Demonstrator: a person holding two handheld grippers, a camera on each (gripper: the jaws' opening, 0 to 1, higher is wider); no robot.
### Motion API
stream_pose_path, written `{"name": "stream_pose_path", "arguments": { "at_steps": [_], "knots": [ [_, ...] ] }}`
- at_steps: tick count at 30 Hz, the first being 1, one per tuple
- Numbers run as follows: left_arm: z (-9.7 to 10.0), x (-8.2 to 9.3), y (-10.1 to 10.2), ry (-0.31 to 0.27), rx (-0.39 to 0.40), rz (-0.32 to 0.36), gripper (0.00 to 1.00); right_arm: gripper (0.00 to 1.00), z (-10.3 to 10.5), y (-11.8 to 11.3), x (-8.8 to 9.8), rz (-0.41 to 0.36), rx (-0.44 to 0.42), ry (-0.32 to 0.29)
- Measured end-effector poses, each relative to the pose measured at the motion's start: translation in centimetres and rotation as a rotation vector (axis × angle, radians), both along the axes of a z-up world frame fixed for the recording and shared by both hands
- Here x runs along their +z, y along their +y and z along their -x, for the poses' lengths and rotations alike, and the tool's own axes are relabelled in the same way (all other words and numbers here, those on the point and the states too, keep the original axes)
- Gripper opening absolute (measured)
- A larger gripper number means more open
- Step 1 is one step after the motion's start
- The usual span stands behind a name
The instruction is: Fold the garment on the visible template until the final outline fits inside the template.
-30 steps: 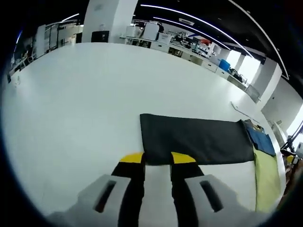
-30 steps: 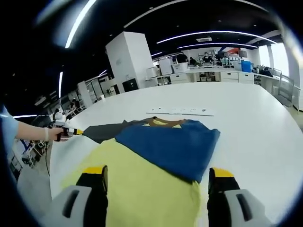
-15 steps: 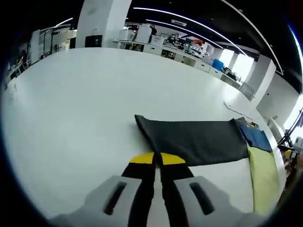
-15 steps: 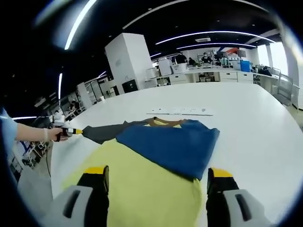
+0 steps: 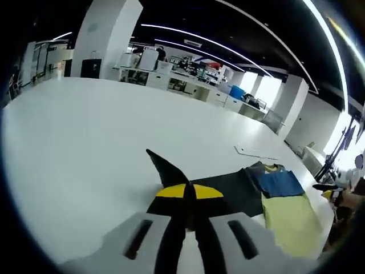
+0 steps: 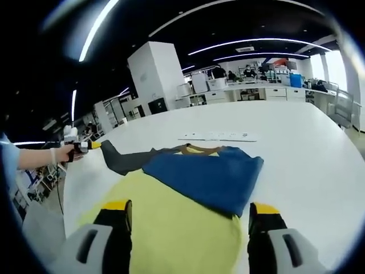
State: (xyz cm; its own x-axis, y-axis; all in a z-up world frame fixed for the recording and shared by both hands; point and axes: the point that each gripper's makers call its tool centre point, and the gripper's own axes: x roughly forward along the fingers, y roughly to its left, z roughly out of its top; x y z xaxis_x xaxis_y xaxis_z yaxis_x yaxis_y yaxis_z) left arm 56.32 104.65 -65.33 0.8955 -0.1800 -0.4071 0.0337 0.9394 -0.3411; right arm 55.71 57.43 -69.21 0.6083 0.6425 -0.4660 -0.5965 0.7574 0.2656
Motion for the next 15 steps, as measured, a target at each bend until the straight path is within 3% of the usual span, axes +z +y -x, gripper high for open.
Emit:
{"name": "stream_pose_path", "arguments": {
  "at_steps": [4,11,15],
  "knots": [
    [-1.0,1.6,-3.0,-0.017,-0.079,-0.028,0.0,0.84,0.2,-0.1,0.0,-0.012,-0.004,0.0],
    [-2.8,3.8,-7.9,-0.046,-0.164,0.004,0.0,0.84,0.2,-0.7,-0.1,-0.025,-0.01,0.001],
    [-3.4,4.2,-10.6,-0.054,-0.198,0.039,0.0,0.83,0.0,-1.2,-0.2,-0.033,-0.019,0.003]
  ]
}}
